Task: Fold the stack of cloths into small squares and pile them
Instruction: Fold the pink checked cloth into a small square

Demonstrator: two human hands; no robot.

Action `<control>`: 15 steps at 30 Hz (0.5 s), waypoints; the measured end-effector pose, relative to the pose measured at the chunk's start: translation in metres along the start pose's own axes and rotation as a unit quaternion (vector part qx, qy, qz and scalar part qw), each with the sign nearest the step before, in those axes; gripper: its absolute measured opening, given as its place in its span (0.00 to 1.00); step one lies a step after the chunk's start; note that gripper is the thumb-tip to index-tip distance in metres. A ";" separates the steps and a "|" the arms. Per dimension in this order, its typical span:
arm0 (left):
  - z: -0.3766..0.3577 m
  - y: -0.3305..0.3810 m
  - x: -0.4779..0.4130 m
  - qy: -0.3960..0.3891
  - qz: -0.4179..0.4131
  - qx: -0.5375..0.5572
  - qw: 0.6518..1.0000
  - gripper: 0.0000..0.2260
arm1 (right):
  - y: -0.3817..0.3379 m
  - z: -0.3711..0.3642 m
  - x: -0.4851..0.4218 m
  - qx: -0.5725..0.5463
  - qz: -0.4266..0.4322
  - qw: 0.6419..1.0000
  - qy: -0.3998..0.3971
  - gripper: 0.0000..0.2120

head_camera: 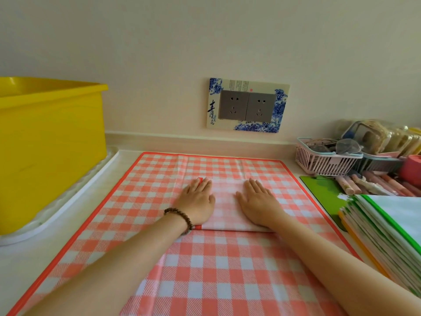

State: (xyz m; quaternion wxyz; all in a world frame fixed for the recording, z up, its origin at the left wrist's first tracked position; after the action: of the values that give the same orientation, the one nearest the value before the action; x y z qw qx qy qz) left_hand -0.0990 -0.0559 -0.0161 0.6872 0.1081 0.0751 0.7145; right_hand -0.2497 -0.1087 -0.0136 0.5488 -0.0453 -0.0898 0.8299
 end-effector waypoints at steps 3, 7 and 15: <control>0.001 0.002 0.009 -0.009 0.003 0.015 1.000 0.24 | -0.001 0.000 0.000 -0.009 0.005 1.000 0.002 0.31; -0.002 0.002 0.038 -0.021 -0.010 0.013 1.000 0.24 | -0.002 0.000 0.002 -0.019 0.009 1.000 -0.005 0.30; -0.001 0.003 0.054 -0.010 -0.018 -0.005 1.000 0.24 | -0.048 -0.001 0.017 -0.028 0.067 0.997 -0.008 0.24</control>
State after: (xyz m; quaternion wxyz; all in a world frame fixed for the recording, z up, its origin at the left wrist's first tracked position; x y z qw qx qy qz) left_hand -0.1038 -0.0018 -0.0135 0.7012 0.1104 0.0665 0.7012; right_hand -0.2126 -0.0745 -0.0043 0.4894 -0.0605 -0.1140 0.8625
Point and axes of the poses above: each hand's wrist, its own x-axis away from the middle knuckle, its own z-axis out of the back of the hand, y = z × x, the point moved 6 cm from there along -x, towards the middle knuckle, and after that the axes turned 1 degree about -y, right-handed, at the moved point
